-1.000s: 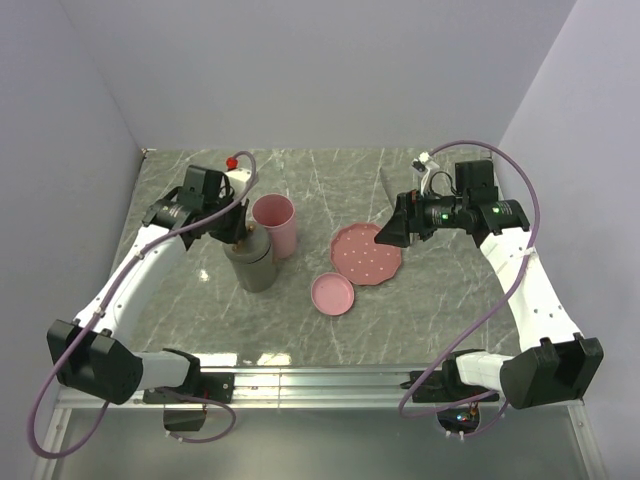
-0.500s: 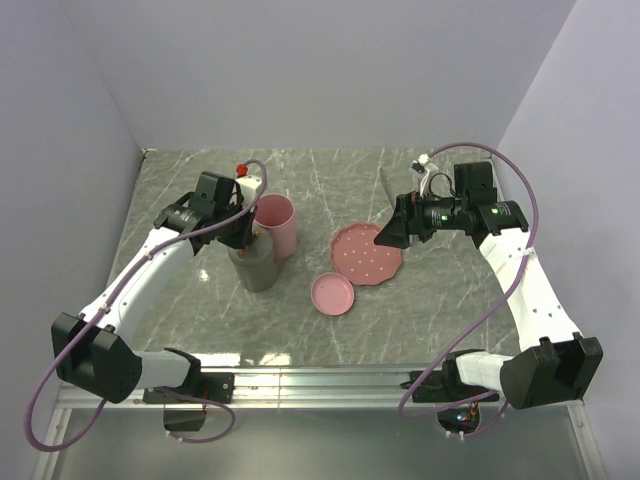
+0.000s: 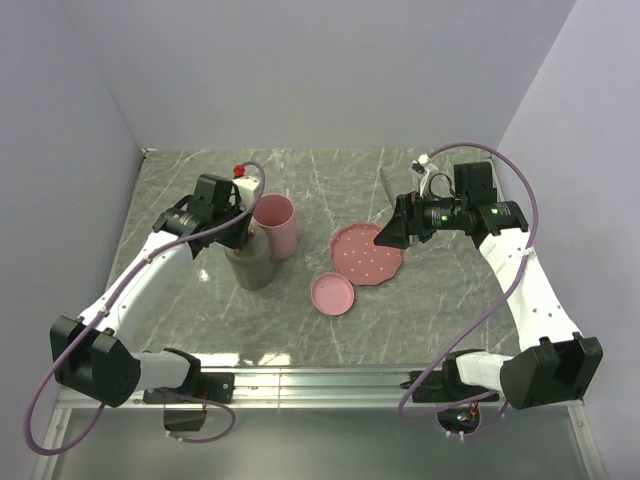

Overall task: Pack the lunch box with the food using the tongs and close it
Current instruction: Move the lunch box

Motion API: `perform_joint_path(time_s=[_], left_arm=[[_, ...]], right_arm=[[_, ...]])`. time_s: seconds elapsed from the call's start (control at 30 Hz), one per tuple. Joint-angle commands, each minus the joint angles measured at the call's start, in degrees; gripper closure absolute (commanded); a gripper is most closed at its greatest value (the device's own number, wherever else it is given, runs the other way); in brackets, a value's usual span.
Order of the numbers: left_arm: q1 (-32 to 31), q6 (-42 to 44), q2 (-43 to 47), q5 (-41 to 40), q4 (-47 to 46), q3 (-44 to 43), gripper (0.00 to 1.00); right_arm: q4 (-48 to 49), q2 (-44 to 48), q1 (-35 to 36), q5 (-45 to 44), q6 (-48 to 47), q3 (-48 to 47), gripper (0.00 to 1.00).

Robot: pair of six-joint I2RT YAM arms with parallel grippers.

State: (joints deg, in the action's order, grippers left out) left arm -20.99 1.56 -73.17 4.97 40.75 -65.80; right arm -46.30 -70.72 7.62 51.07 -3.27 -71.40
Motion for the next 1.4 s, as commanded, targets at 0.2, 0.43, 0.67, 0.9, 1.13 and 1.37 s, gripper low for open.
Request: perform_joint_path(time_s=[0.2,0.43,0.67,0.9,1.13,1.37], left_arm=[[5.0,3.9,1.1,-12.4,6.9,0.4,1.00],[14.8,9.3,0.0,-13.1,7.2,2.1,1.00],[27.5,13.5,-3.6,-9.1,6.9,1.2,1.00],[32.9,15.5,-6.0,-4.5,8.6,-1.3,0.99],[33.0,15.1,-4.2,-2.2,10.7,-4.5,0.65],[33.2,15.4,-3.6,-1.3,13.3,-9.5,0.38]], right_arm=[[1.6,0.7,-0.2,1.1,-0.2,0.3,0.00],[1.3,0.7,-0.2,0.9,-0.9,0.5,0.00],[1.4,1.0,-0.2,1.0,-1.1,1.0,0.00],[2.2,1.2,-0.2,1.3,-0.7,1.6,0.00],[1.7,0.9,-0.1,0.9,-0.5,1.1,0.00],[0.5,0.8,-0.1,-0.4,-2.5,0.6,0.00]])
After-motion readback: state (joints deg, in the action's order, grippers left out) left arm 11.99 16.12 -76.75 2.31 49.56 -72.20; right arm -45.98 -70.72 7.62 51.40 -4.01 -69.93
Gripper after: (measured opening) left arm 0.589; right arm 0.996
